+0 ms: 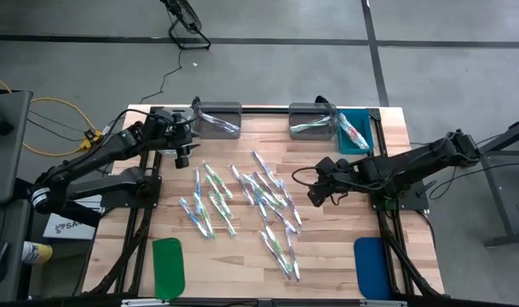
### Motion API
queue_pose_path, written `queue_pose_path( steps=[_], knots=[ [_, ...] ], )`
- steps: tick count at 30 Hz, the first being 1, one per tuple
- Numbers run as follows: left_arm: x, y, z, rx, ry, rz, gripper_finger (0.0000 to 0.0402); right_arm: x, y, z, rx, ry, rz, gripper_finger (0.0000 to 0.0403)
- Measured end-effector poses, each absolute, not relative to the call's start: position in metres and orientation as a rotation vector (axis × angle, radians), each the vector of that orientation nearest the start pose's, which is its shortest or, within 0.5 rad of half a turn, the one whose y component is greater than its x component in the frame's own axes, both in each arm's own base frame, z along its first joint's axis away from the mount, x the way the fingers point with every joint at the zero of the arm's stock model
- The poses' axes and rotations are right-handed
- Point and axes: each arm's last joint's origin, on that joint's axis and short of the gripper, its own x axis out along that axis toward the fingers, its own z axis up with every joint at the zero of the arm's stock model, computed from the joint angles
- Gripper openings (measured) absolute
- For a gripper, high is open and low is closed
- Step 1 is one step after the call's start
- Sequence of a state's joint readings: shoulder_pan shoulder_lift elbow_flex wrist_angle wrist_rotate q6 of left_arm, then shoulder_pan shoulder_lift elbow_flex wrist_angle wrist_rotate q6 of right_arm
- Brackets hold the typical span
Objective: Pick & Place Toothbrushes
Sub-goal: Put the violet toothbrush into the left black bin
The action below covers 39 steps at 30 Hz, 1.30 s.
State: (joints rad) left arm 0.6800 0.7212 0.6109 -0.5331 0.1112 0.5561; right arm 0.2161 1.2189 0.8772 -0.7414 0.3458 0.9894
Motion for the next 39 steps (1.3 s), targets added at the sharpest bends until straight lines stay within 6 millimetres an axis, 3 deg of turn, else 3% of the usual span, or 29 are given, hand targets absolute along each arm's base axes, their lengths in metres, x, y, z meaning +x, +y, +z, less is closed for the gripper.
queue_pose_path(
  steps=[11, 20, 28, 39],
  knots=[
    [0.119, 0.090, 0.253, 0.276, 0.709, 0.309, 0.0142, 0.246, 0.053, 0.221, 0.672, 0.936, -0.505, 0.0234],
    [0.111, 0.082, 0.258, 0.277, 0.662, 0.269, 0.0142, 0.260, 0.057, 0.198, 0.747, 0.954, -0.595, 0.0234],
    [0.099, 0.071, 0.264, 0.287, 0.622, 0.265, 0.0142, 0.268, 0.053, 0.193, 0.820, 0.910, -0.630, 0.0234],
    [0.094, 0.066, 0.266, 0.271, 0.589, 0.254, 0.0142, 0.282, 0.059, 0.180, 0.869, 0.945, -0.546, 0.0181]
  ],
)
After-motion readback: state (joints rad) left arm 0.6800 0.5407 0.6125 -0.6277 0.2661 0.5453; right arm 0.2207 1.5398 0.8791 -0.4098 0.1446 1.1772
